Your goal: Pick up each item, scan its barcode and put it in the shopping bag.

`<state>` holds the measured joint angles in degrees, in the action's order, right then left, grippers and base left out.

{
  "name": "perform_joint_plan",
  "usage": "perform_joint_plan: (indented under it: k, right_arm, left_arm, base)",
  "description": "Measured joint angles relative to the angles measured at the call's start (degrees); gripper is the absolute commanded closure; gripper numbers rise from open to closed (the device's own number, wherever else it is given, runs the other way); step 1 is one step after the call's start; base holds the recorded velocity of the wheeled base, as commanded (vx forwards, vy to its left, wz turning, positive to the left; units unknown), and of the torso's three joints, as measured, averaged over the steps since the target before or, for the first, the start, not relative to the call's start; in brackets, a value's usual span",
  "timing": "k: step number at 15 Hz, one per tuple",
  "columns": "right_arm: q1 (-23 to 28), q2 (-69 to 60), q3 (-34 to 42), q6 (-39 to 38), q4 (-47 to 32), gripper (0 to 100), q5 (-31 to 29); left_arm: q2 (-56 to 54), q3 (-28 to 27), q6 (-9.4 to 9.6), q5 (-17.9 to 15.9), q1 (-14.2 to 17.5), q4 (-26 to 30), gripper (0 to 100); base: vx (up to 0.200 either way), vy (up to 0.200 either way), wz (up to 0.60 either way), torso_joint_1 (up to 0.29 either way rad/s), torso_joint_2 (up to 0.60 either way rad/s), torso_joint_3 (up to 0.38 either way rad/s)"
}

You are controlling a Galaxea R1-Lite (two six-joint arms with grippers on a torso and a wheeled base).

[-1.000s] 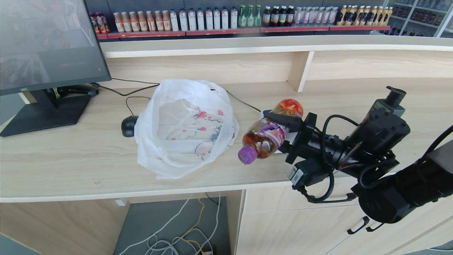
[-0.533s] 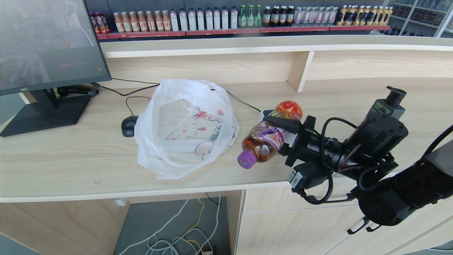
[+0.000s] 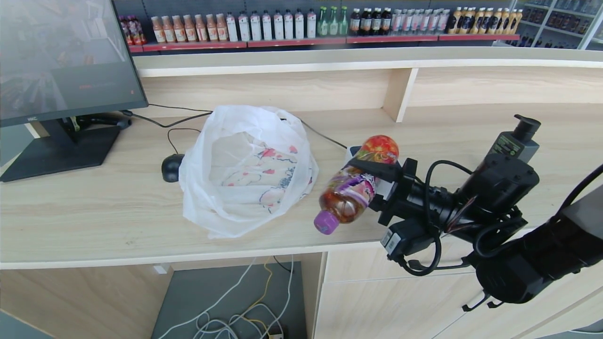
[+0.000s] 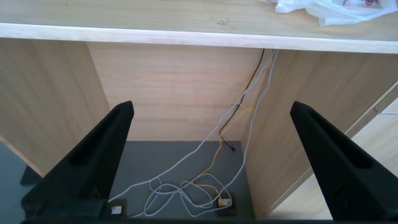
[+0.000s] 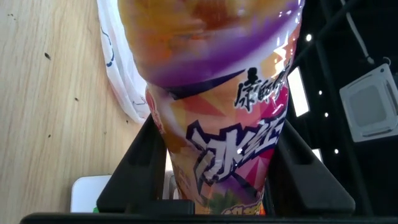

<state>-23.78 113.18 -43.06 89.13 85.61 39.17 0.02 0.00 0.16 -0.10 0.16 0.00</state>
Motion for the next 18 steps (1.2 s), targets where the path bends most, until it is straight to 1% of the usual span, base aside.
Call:
perform_joint_plan:
  k: [12, 15, 16, 18]
  right_arm:
    - [-1.3, 0.1, -0.1, 0.2, 0.0, 100, 0.0]
    - [-1.3, -1.0, -1.4, -6.1, 0.6, 100, -0.2]
    - [-1.3, -1.6, -2.4, -8.9, 1.6, 100, -1.0]
    - [-2.0, -3.7, -4.2, -15.0, 2.5, 100, -4.9]
  left_arm:
    - [0.0, 0.0, 0.0, 0.0, 0.0, 0.0, 0]
    - [0.0, 0.0, 0.0, 0.0, 0.0, 0.0, 0]
    - [0.0, 0.0, 0.0, 0.0, 0.0, 0.0, 0]
    - [0.0, 0.0, 0.02, 0.0, 0.0, 0.0, 0]
  base:
    - [0.0, 0.0, 0.0, 0.0, 0.0, 0.0]
    - [0.0, 0.0, 0.0, 0.0, 0.0, 0.0]
    - [0.0, 0.0, 0.0, 0.0, 0.0, 0.0]
    - [0.0, 0.0, 0.0, 0.0, 0.0, 0.0]
